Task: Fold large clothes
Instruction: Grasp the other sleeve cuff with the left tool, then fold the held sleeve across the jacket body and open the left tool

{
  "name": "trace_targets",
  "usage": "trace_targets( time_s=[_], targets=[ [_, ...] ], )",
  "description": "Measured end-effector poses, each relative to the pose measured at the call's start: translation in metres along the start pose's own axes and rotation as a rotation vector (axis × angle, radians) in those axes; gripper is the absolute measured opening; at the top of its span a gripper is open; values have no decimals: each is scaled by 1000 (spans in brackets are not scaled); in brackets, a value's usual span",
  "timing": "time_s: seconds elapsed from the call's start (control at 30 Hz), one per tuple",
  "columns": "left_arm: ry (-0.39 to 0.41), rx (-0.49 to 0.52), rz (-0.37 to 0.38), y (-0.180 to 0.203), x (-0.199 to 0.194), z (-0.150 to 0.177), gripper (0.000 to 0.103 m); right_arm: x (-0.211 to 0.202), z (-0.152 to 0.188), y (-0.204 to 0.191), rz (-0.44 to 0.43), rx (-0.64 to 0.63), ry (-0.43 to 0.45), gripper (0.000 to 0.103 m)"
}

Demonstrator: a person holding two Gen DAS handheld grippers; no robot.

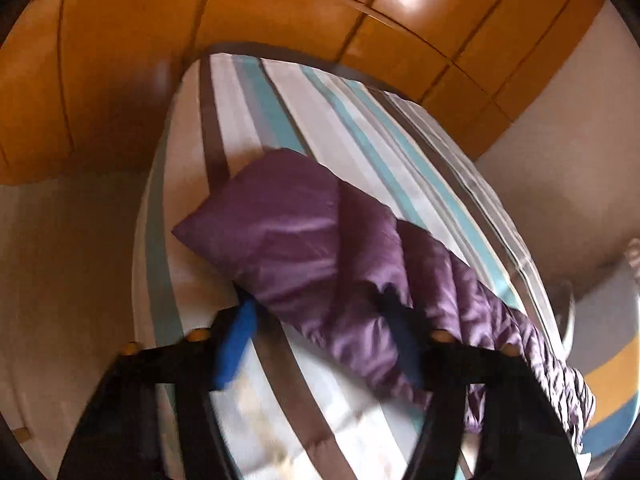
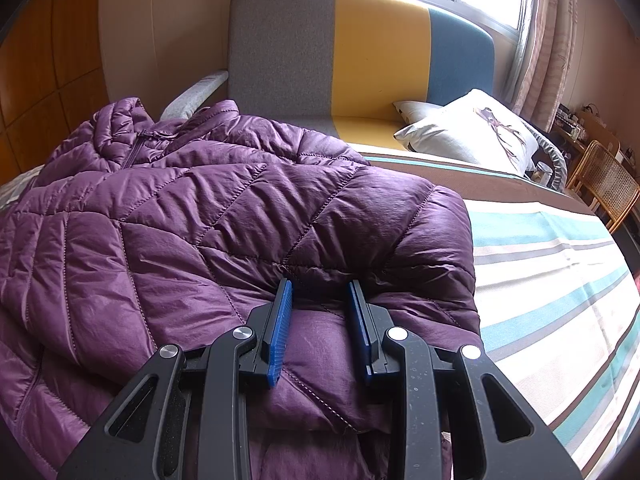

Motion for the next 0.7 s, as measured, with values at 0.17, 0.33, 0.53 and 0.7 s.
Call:
trace_targets(
  time_s=[0.17, 0.33, 0.53, 0.7],
  targets=[
    [8, 6, -4, 8, 3, -4, 10, 0, 0, 0, 1, 0, 1, 29],
    [138, 100, -10, 44, -32, -12, 7, 0, 0, 0, 1, 0, 1, 29],
    [241, 311, 109, 134, -74, 0, 7, 0, 0, 0, 1, 1, 1, 29],
    [233, 432, 221, 201, -97, 34, 7, 0, 0, 0, 1, 2, 1, 29]
  ],
)
Point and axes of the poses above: each gripper's, at about its wrist camera, not at the fingertips, and x roughly the way its jaws point, y to its right, z to its underside, the point moved 10 cm from there along x, roughly the way its jaws point, and after that the axes turned 10 degrees about x, right-handed, at the moved point
